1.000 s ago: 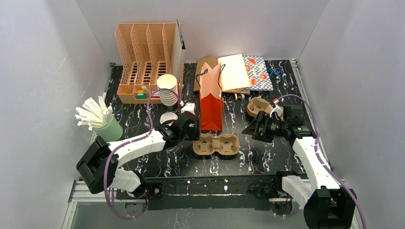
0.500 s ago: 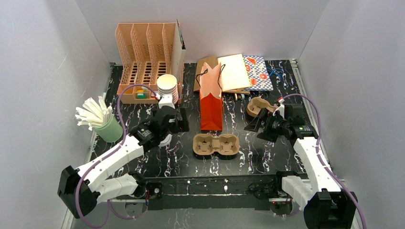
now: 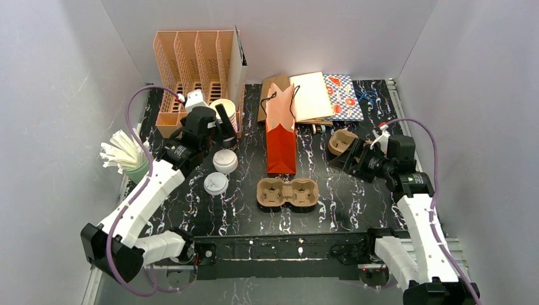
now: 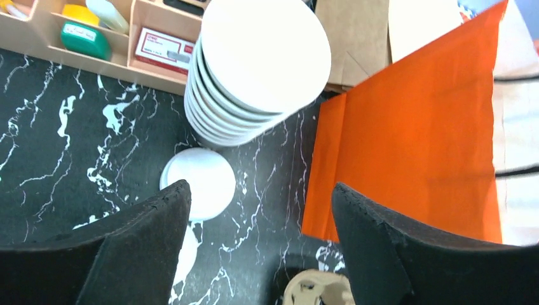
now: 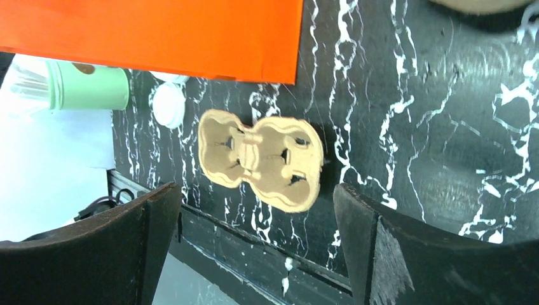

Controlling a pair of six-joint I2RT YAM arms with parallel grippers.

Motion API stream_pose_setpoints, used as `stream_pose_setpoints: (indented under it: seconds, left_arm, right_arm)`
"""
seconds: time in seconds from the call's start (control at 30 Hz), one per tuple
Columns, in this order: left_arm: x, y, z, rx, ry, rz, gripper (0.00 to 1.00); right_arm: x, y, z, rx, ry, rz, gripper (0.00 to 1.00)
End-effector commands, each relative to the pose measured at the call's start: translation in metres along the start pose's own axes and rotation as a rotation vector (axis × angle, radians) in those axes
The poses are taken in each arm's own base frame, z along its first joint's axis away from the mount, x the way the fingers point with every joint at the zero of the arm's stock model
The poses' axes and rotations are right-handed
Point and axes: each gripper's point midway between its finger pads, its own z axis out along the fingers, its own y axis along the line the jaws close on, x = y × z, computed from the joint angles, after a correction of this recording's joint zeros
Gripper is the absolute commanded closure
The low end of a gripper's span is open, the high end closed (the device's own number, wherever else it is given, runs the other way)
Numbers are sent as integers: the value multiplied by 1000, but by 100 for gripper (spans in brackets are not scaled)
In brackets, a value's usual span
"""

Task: Pack the takeout coffee

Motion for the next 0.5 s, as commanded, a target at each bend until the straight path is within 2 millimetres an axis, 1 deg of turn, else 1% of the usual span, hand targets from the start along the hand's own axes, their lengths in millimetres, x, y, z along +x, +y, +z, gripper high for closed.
stream_pose_setpoints:
  seconds: [0.0, 0.03, 0.1, 0.17, 0.23, 0.3, 0.37, 0.47]
  left_arm:
    - [-25, 8, 6, -86, -48, -41, 23]
    - [-32, 7, 6, -89, -58, -56, 24]
    - [-36, 3, 8, -81, -65, -67, 27]
    - [-39, -2, 9, -62, -69, -71, 28]
    - [-40, -4, 8, -51, -69, -68, 29]
    - [-41, -5, 6, -39, -69, -61, 30]
    - [-43, -3, 1, -36, -79, -51, 29]
    - [-49, -7, -7, -1, -88, -27, 30]
  right_arm:
    - [-40, 40, -20, -78, -109, -98, 3]
    - [-45, 44, -24, -77, -110, -108, 4]
    - [-54, 51, -30, -69, -122, -129, 4]
    - [-62, 56, -34, -62, -143, -149, 5]
    - [-65, 59, -35, -75, -147, -175, 8]
    - [-64, 56, -31, -67, -127, -165, 10]
    - [-56, 52, -24, -75, -75, -152, 13]
    - [-45, 49, -19, -86, -18, -132, 16]
